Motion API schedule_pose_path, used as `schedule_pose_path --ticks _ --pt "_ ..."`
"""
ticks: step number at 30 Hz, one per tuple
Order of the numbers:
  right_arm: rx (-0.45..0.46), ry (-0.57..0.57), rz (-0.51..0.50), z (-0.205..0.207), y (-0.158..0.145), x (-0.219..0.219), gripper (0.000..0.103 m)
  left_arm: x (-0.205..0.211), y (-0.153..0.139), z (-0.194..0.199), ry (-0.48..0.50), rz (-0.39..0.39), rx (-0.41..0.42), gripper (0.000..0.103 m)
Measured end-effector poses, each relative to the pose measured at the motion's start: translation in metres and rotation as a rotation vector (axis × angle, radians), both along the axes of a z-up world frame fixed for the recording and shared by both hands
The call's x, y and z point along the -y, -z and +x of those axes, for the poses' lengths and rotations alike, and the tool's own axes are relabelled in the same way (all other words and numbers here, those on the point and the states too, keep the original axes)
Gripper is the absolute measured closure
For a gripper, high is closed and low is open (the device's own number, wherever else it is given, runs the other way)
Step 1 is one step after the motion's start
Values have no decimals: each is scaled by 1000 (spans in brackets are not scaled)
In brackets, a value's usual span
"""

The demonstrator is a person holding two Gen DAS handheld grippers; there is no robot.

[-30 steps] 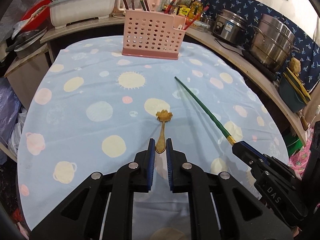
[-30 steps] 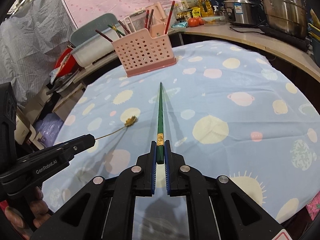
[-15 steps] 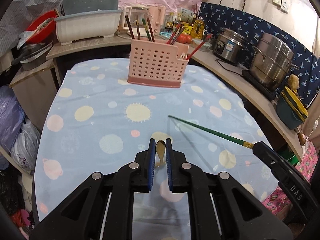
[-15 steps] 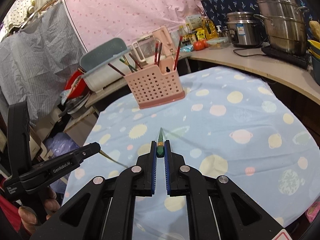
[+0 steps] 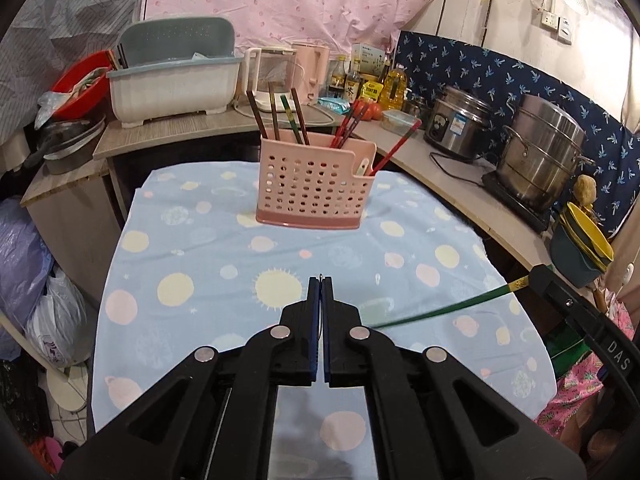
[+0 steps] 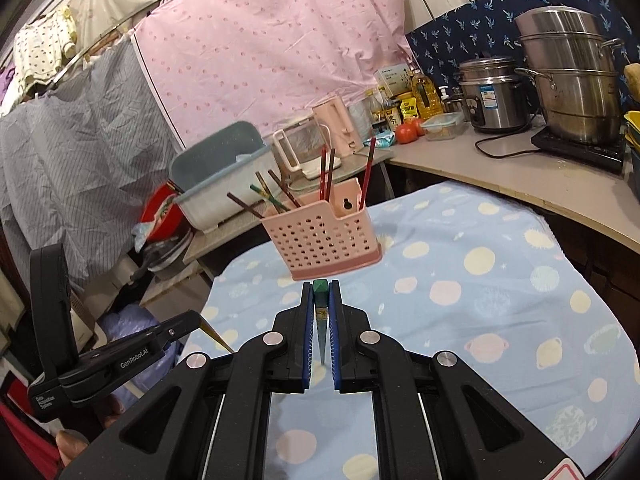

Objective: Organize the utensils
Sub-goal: 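Lift the green chopstick and gold spoon and carry them over the pink basket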

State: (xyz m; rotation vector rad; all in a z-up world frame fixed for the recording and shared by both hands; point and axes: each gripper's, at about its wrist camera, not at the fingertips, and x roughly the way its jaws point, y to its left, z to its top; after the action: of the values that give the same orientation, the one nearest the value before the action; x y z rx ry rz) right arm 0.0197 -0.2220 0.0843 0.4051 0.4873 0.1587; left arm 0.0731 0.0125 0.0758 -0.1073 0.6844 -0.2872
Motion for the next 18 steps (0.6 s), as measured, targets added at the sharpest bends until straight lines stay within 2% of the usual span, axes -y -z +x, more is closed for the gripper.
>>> schedule_pose_path --ticks 10,18 --pt "54 -5 13 27 -31 7 96 -8 -29 28 10 -30 21 102" --pt "120 4 16 74 -73 18 96 -9 -68 61 13 -33 81 102"
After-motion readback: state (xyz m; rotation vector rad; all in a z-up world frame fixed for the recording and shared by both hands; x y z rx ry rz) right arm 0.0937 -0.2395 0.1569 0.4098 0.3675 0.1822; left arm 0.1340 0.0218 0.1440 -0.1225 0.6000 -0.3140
